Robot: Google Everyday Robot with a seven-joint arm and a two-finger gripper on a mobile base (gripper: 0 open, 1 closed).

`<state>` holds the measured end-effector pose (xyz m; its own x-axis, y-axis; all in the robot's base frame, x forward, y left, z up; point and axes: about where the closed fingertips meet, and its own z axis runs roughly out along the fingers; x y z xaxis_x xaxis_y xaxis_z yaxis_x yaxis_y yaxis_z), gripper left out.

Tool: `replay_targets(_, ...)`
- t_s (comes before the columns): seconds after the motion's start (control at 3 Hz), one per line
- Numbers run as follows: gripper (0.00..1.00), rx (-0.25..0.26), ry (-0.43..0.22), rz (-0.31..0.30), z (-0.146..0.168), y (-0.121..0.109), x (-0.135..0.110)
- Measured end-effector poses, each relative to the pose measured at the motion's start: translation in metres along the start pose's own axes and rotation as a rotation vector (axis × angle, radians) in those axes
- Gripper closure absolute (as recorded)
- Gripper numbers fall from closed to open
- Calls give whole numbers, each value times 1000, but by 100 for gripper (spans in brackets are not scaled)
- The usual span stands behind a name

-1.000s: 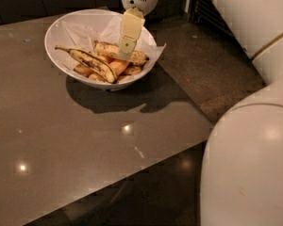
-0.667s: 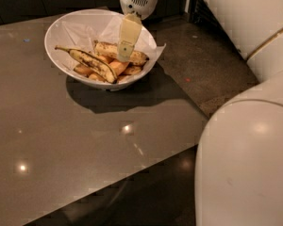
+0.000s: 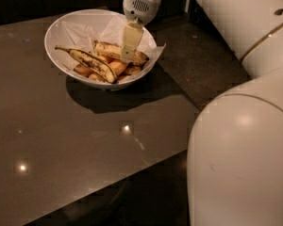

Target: Pick banana from white bowl

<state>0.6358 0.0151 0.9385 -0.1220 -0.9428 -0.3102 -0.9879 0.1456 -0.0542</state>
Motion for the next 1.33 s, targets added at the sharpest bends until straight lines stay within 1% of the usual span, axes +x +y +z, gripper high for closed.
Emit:
replay_targets(1.0,29,-27,31,28,22,-12,6)
replay_targets(1.33,48,-10,43,32,23,-12,7)
